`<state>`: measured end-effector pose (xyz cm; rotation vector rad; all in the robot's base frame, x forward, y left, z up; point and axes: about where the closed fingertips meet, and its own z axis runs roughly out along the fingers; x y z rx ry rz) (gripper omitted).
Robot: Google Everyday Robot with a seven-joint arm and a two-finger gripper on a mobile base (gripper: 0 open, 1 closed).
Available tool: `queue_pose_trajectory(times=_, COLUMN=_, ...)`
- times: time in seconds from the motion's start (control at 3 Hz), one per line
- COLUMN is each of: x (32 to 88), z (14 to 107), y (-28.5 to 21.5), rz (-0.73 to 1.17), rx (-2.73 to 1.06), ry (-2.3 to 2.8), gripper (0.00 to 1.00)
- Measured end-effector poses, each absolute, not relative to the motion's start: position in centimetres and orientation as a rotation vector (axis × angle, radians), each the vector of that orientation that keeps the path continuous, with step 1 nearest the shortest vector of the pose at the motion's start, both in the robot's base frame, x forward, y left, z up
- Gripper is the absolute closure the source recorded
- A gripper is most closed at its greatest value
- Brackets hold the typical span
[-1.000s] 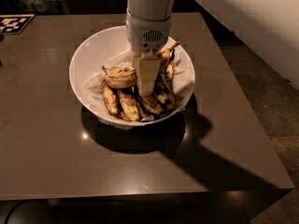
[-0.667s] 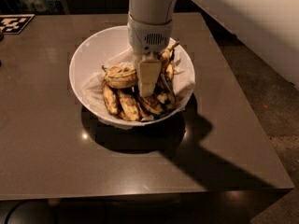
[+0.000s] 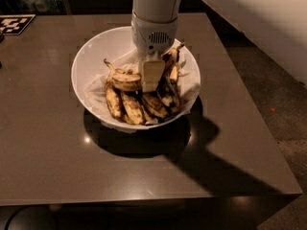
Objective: Pick banana from white bowl
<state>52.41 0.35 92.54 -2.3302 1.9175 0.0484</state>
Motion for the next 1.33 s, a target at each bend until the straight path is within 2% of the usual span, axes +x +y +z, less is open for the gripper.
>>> queue_pose_trajectory(times=1.0, x=46.5, z=100.6, y=-1.9, rz=0.042, rx=-2.228, ry=1.719, gripper=1.0)
queue_pose_trajectory(times=1.33, x=46.7, z=100.8, y=-1.5, rz=0.034, rx=-2.213, ry=1.707, gripper=1.0)
